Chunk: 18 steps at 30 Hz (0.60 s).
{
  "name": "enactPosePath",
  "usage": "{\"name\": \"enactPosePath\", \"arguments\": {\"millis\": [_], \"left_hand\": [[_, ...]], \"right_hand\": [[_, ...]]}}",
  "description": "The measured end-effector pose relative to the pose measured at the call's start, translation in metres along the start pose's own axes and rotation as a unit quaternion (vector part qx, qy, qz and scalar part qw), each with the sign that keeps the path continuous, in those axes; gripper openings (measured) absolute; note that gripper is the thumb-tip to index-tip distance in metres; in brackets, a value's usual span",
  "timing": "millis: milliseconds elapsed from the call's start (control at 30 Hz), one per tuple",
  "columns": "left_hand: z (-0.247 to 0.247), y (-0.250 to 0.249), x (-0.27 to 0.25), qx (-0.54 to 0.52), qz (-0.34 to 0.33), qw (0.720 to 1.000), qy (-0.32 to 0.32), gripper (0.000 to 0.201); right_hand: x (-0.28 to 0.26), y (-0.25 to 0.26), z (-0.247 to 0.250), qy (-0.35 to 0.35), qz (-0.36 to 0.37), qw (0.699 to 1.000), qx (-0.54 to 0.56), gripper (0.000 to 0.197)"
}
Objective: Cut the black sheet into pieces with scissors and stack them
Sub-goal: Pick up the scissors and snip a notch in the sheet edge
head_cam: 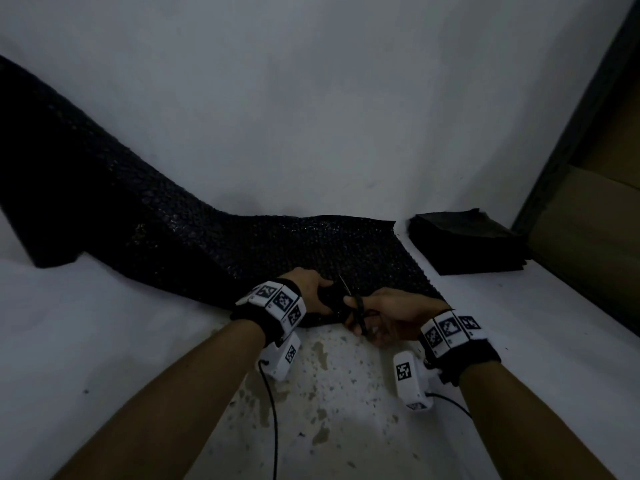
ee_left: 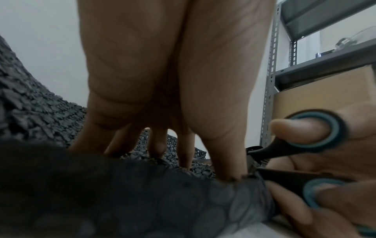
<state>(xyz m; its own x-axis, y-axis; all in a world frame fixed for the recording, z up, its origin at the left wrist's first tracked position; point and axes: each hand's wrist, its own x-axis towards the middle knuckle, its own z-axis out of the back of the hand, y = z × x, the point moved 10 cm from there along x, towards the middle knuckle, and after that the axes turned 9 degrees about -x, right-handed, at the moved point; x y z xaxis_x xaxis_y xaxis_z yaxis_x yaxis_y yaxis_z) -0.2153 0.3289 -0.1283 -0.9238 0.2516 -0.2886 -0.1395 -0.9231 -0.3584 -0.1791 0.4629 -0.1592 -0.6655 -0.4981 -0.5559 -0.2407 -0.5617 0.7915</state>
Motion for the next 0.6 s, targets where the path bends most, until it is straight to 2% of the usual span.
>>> {"name": "enactPosePath", "arguments": {"millis": [133, 267, 433, 600], "left_hand": [[-0.001, 0.002, 0.003, 0.003, 0.001, 1.000, 0.004, 0.063], [-0.002, 0.003, 0.006, 0.013, 0.001, 1.000, 0.006, 0.065], [0.002, 0.002, 0.003, 0.018, -0.022, 1.000, 0.005, 0.057], [0.017, 0.007, 0.006, 0.031, -0.004, 0.999, 0.020, 0.059]], "right_hand": [[0.006, 0.001, 0.002, 0.003, -0.006, 1.000, -0.024, 0.061], [0.010, 0.004, 0.006, -0.016, 0.009, 0.999, -0.029, 0.056], [0.014, -0.004, 0.012, -0.039, 0.026, 0.999, -0.015, 0.046], [0.011, 0.000, 0.008, -0.028, 0.032, 0.999, -0.017, 0.049]]}}
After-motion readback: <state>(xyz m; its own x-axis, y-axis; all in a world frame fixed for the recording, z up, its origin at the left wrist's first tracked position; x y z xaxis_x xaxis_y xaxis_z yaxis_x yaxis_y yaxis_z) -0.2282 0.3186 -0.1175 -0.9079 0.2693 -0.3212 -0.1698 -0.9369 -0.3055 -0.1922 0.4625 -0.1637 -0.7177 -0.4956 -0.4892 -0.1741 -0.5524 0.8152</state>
